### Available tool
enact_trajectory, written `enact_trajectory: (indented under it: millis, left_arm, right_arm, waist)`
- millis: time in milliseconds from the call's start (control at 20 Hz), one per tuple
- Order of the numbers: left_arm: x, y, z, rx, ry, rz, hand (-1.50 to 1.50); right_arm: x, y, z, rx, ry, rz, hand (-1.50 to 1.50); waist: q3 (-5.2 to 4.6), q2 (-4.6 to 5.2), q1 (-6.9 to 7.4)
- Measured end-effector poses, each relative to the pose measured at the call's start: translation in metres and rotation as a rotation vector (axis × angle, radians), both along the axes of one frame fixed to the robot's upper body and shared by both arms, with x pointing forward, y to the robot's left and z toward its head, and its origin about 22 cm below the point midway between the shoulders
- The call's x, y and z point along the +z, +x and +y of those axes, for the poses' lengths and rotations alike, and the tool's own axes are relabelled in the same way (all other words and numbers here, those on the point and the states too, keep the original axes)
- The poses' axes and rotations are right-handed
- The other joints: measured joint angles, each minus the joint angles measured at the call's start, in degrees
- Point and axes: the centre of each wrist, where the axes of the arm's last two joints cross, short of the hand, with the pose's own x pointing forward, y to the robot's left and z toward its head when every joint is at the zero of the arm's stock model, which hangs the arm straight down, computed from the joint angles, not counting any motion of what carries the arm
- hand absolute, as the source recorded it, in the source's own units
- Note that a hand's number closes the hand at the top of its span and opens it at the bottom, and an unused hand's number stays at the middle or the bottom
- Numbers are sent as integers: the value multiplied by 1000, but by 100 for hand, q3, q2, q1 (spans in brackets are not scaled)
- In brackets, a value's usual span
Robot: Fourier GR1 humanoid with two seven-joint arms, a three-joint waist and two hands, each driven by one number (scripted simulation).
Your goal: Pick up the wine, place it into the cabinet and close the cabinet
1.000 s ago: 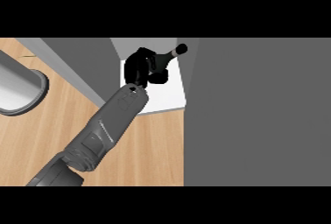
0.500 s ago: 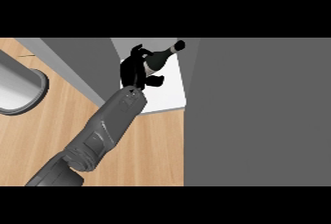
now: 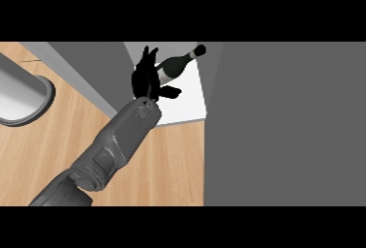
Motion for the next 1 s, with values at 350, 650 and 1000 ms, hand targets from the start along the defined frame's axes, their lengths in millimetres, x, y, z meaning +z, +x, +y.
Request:
enact_trajectory:
  millis: [350,650,1000]
  left_arm:
    - [11,0,-11,-65,-133,-65,-150]
    - [9,-5,-12,-96,-226,-150,-150]
    - [15,-8,-14,-103,-362,-249,-150]
  right_arm:
    - [1,1,1,-5,6,9,-150]
    - [1,-1,2,-2,12,22,-150]
    - [1,-2,4,-10,25,38,-150]
  waist:
    - [-8,-13,119]
    - [-10,-57,192]
    - [-6,-112,304]
